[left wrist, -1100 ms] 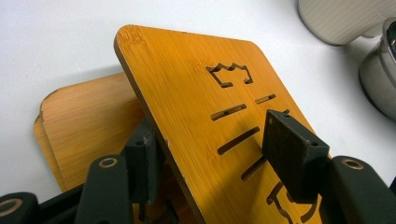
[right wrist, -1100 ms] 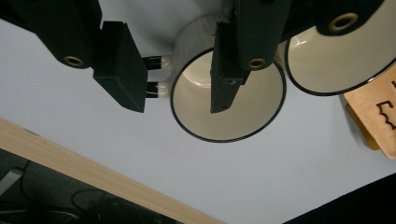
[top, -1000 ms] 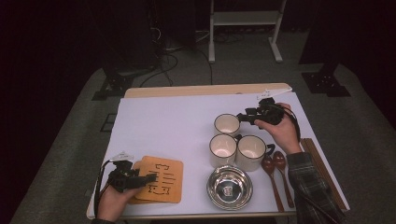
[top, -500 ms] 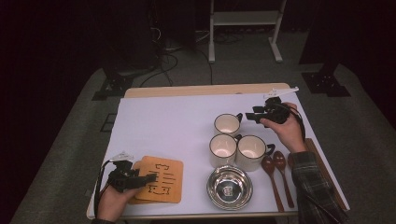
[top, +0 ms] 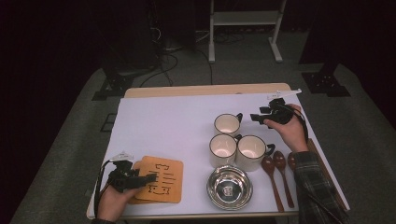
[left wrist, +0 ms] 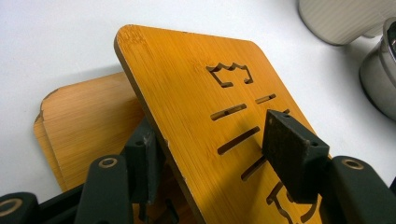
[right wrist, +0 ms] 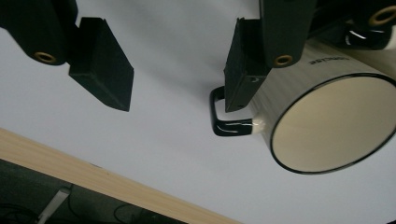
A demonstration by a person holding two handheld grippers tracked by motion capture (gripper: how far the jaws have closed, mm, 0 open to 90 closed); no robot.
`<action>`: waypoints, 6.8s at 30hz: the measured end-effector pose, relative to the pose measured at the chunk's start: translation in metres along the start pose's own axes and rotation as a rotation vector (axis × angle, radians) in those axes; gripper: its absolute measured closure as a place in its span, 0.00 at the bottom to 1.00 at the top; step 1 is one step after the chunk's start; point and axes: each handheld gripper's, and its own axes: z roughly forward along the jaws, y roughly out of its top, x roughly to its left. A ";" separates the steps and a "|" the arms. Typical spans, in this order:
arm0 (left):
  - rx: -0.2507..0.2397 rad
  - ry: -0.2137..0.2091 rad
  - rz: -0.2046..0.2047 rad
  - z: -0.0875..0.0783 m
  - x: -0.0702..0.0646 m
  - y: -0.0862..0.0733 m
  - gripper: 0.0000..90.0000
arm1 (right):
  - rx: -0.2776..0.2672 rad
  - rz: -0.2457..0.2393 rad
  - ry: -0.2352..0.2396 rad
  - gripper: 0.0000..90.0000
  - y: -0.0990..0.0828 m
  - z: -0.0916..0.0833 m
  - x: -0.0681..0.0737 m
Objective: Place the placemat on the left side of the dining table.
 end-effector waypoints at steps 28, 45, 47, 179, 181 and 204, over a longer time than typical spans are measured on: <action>0.000 -0.001 -0.001 0.000 0.000 0.000 0.45 | 0.075 0.034 -0.027 0.30 -0.037 0.037 -0.027; 0.000 0.000 -0.002 0.000 0.000 0.000 0.45 | 0.134 0.032 -0.057 0.27 -0.053 0.057 -0.031; 0.000 0.000 -0.002 0.001 0.000 0.000 0.45 | 0.137 0.025 -0.056 0.26 -0.053 0.058 -0.031; -0.165 -0.223 0.191 -0.008 -0.060 0.093 0.96 | 0.076 -0.013 -0.077 0.21 -0.063 0.061 -0.026; -0.166 -0.222 0.195 -0.008 -0.059 0.095 0.96 | 0.076 -0.013 -0.078 0.21 -0.063 0.061 -0.026; -0.168 -0.231 0.230 -0.003 -0.043 0.125 0.96 | 0.075 -0.012 -0.077 0.21 -0.063 0.061 -0.026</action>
